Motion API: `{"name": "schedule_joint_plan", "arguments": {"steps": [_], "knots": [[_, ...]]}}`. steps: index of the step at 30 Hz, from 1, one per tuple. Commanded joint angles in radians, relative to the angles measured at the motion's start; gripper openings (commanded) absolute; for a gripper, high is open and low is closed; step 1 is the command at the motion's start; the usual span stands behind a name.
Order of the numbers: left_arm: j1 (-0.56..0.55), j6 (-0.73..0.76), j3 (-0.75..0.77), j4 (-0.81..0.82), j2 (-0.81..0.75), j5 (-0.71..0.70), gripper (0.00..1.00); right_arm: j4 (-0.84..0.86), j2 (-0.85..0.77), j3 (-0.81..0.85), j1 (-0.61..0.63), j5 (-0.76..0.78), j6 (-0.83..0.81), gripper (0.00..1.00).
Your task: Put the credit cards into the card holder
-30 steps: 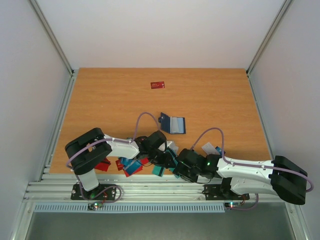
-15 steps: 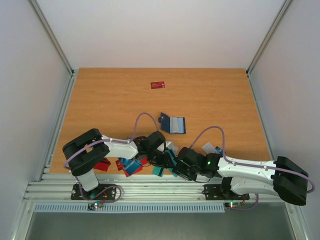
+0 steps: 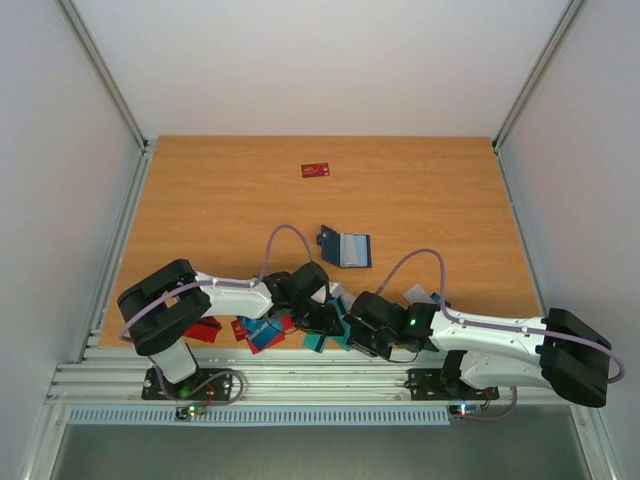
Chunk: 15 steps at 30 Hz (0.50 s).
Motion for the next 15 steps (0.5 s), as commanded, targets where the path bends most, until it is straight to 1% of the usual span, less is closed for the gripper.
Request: {"name": "schedule_joint_plan", "arguments": {"steps": [1, 5, 9, 13, 15], "knots": [[-0.009, -0.011, -0.028, -0.087, -0.011, -0.023, 0.22, 0.073, 0.017, 0.053, -0.005, 0.023, -0.010, 0.12], [-0.009, -0.018, -0.021, -0.114, -0.053, -0.037, 0.22, 0.045, 0.019, 0.065, -0.005, 0.015, -0.027, 0.02], [-0.009, -0.013, 0.002, -0.174, -0.119, -0.062, 0.22, 0.017, -0.002, 0.075, -0.005, 0.005, -0.055, 0.01], [-0.009, -0.012, 0.034, -0.264, -0.233, -0.115, 0.23, -0.040, -0.037, 0.107, -0.006, 0.003, -0.089, 0.01], [-0.009, -0.007, 0.057, -0.326, -0.298, -0.165, 0.26, -0.089, -0.055, 0.134, -0.008, 0.010, -0.112, 0.01]]}}
